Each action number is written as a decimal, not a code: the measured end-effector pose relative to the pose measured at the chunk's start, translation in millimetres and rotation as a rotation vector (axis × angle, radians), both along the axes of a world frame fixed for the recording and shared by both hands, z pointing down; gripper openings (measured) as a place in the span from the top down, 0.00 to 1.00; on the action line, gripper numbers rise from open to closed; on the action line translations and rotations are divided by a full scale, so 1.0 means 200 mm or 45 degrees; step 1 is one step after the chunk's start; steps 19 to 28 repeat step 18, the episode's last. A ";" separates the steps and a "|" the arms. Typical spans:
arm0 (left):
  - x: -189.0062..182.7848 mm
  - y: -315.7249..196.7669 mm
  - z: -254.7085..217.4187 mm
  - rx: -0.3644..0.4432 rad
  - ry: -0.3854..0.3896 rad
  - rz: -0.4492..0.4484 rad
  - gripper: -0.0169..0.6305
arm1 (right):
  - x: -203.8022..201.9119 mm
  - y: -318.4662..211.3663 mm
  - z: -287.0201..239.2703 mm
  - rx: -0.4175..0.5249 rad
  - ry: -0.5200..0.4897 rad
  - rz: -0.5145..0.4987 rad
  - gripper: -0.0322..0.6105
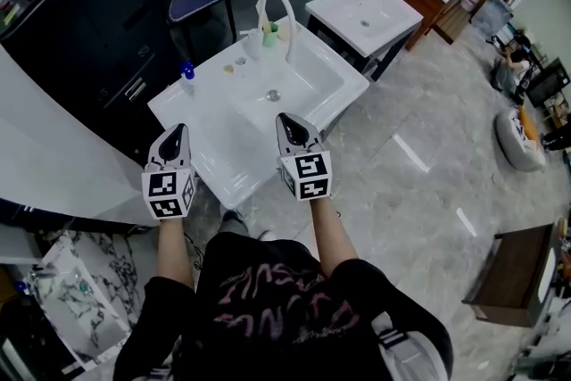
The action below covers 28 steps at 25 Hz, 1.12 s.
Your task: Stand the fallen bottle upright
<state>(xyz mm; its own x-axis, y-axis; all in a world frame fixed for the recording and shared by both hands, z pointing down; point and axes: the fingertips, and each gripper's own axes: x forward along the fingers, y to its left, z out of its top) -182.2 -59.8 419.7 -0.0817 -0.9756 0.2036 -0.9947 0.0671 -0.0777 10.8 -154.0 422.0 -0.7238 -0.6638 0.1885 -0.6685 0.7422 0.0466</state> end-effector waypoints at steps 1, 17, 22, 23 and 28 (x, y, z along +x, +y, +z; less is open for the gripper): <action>0.00 0.00 0.00 0.003 0.002 0.000 0.95 | 0.00 0.00 0.00 -0.001 -0.001 -0.001 0.93; 0.06 -0.05 -0.05 0.034 -0.012 0.034 0.95 | 0.03 -0.03 -0.04 0.011 -0.018 0.002 0.93; 0.07 -0.05 -0.04 0.033 -0.013 0.034 0.95 | 0.03 -0.02 -0.04 0.012 -0.023 0.002 0.93; 0.07 -0.05 -0.04 0.033 -0.013 0.034 0.95 | 0.03 -0.02 -0.04 0.012 -0.023 0.002 0.93; 0.07 -0.05 -0.04 0.033 -0.013 0.034 0.95 | 0.03 -0.02 -0.04 0.012 -0.023 0.002 0.93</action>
